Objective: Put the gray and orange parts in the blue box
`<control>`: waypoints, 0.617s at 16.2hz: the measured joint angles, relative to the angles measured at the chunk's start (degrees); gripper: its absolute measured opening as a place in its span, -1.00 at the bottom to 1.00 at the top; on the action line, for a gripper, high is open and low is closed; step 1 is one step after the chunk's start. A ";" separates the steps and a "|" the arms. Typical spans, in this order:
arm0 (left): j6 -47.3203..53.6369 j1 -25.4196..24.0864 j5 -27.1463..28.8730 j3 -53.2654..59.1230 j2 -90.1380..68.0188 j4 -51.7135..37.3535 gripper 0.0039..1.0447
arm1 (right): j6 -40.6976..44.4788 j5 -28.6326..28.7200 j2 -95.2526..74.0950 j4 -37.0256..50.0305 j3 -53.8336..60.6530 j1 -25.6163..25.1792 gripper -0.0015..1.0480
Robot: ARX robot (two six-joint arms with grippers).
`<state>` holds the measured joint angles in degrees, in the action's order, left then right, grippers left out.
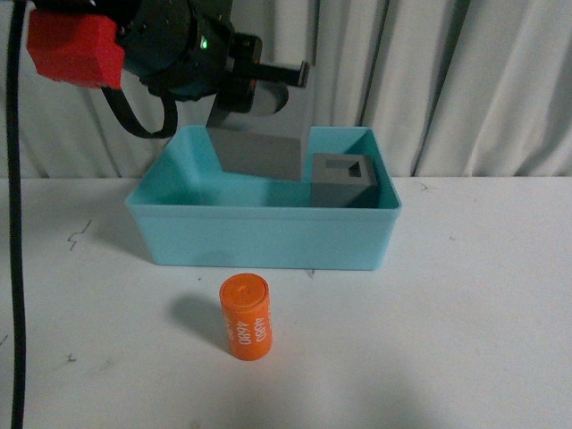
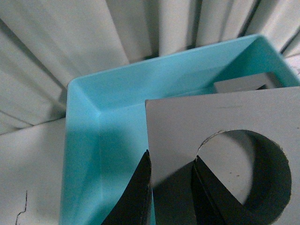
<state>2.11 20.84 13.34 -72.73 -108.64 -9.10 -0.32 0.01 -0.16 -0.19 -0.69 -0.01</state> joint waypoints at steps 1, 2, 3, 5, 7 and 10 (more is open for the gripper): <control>2.47 -1.57 0.28 -1.64 -4.61 -0.11 -0.65 | 0.00 0.00 0.00 0.00 0.00 0.00 0.87; 3.56 -2.64 0.85 -4.15 -7.87 0.07 -0.65 | 0.00 0.00 0.00 0.00 0.00 0.00 0.87; 4.44 -3.17 0.76 -5.49 -9.81 -0.26 -0.65 | 0.00 0.00 0.00 0.00 0.00 0.00 0.87; 5.90 -4.35 0.85 -5.46 -11.45 -1.07 -0.65 | 0.00 0.00 0.00 0.00 0.00 0.00 0.87; 6.14 -5.42 1.05 -5.44 -11.63 -1.73 -0.65 | 0.00 0.00 0.00 0.00 0.00 0.00 0.87; 6.99 -6.45 0.63 -3.76 -11.65 -2.86 -0.28 | 0.00 0.00 0.00 0.00 0.00 0.00 0.87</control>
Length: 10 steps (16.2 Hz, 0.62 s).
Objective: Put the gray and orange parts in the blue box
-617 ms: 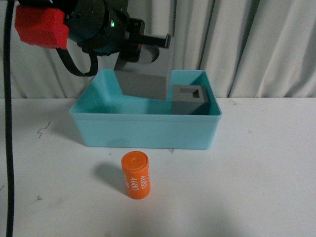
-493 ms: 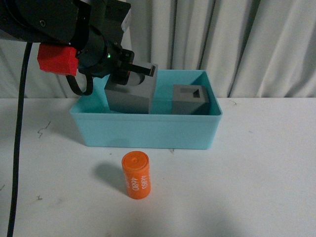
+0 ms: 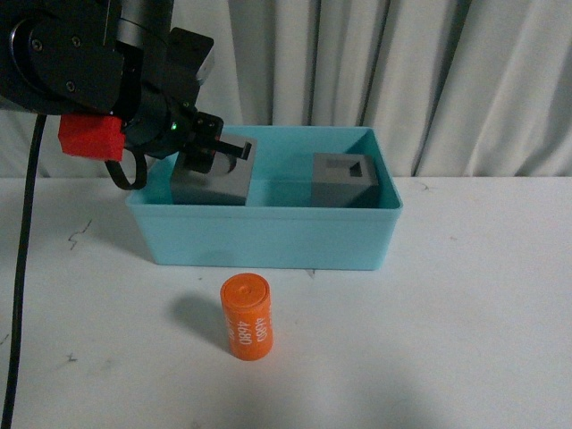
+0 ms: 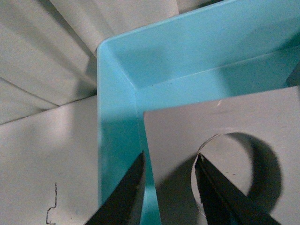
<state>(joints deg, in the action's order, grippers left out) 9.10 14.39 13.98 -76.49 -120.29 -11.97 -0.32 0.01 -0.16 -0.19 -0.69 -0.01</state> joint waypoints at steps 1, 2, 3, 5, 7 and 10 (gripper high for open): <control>-0.11 -0.09 -0.07 0.70 0.04 0.44 -0.07 | 0.00 0.00 0.00 0.00 0.00 0.00 0.87; -0.66 -0.26 -0.28 1.68 0.37 0.98 0.10 | 0.00 0.00 0.00 0.00 0.00 0.00 0.87; -1.66 -0.31 -1.01 3.06 1.31 1.88 0.28 | 0.00 0.00 0.00 0.00 0.00 0.00 0.87; -7.04 -0.35 -4.24 8.22 7.91 4.37 0.69 | 0.00 0.00 0.00 0.00 0.00 0.00 0.87; -13.92 0.00 -8.48 14.78 18.82 6.03 0.91 | 0.00 0.00 0.00 0.00 0.00 0.00 0.87; -23.47 2.38 -14.10 27.54 38.14 11.47 0.88 | 0.00 0.02 0.00 0.00 0.00 0.00 0.87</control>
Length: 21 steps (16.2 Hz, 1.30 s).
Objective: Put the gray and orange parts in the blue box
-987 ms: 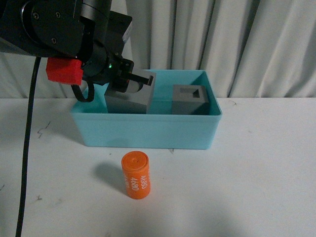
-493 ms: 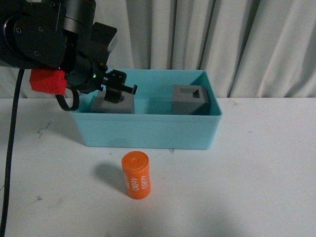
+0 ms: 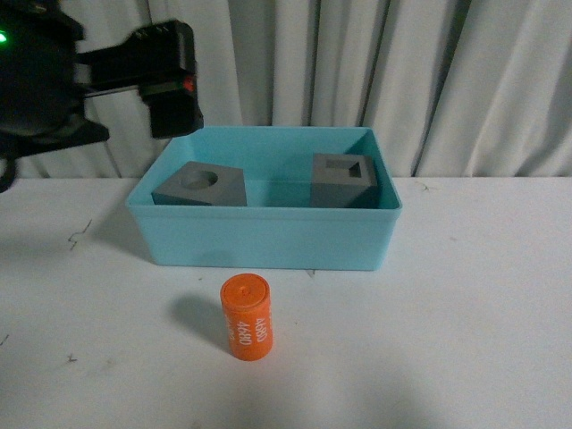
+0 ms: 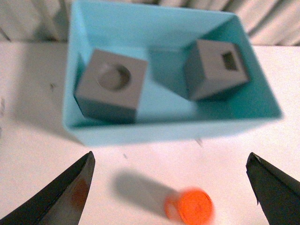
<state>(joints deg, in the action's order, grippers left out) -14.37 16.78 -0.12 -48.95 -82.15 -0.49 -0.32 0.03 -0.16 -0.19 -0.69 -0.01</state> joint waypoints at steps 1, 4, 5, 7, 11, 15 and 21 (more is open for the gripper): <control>-2.89 1.55 -1.55 5.57 7.54 3.61 0.88 | 0.00 -0.02 0.00 0.00 0.00 0.00 0.87; -11.17 3.10 1.33 20.33 28.55 16.66 0.88 | 0.00 -0.02 0.00 0.00 0.00 -0.02 0.87; -15.04 4.09 3.56 25.00 37.90 23.28 0.88 | 0.00 -0.02 0.00 0.00 0.00 0.00 0.87; -5.40 7.23 17.86 39.52 54.82 -4.55 0.50 | 0.00 -0.04 0.02 0.04 0.00 0.00 0.87; 10.91 -1.46 15.32 44.24 63.60 -13.62 -0.27 | 0.00 -0.15 -0.02 -0.02 0.00 0.00 0.87; 13.38 -8.37 8.76 46.12 69.02 -10.03 -0.97 | 0.00 -0.15 -0.02 -0.04 0.00 0.00 0.87; 13.53 -16.57 0.13 48.11 81.74 -0.17 -0.97 | 0.02 -0.02 -0.02 -0.07 0.00 0.00 0.87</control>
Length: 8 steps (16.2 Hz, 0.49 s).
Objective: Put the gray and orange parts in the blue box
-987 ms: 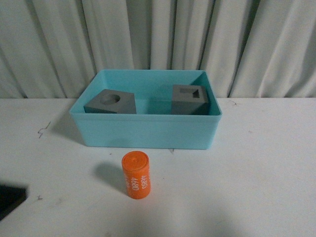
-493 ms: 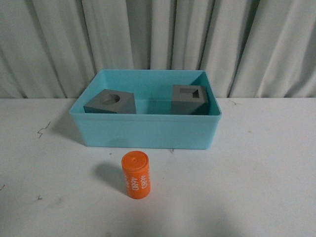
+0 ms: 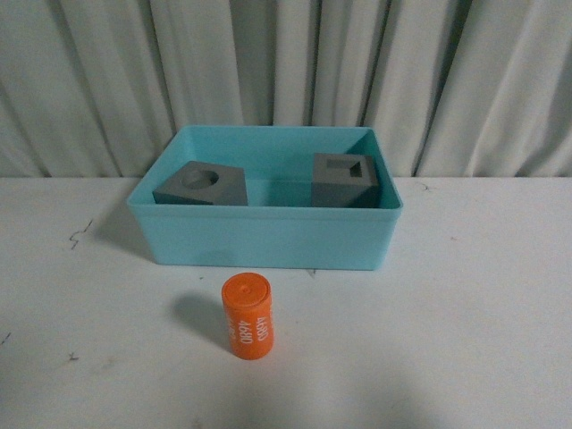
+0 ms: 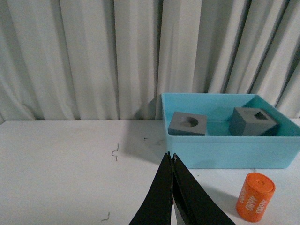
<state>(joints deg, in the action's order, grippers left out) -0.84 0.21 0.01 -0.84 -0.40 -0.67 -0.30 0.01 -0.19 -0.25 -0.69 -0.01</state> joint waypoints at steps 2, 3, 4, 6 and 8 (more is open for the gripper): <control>0.00 -0.24 -0.02 0.24 0.02 1.09 -0.97 | 0.00 0.00 0.04 0.00 0.00 0.00 0.87; 0.00 -0.24 0.04 0.24 0.02 0.79 -0.97 | 0.00 0.00 0.04 0.02 0.00 0.00 0.87; 0.00 -0.24 0.04 0.24 0.02 0.87 -0.97 | -0.02 0.00 0.04 0.04 0.00 0.00 0.87; 0.00 -0.22 0.02 0.24 0.02 0.87 -0.97 | -0.02 0.00 0.04 0.04 0.00 0.00 0.87; -0.02 -0.22 0.00 0.24 0.02 0.87 -0.91 | 0.00 0.00 0.04 0.04 0.00 0.00 0.87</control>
<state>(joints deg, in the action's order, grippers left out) -0.86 -0.01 0.01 -0.60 -0.38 0.21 -0.30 0.01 -0.14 -0.21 -0.69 -0.01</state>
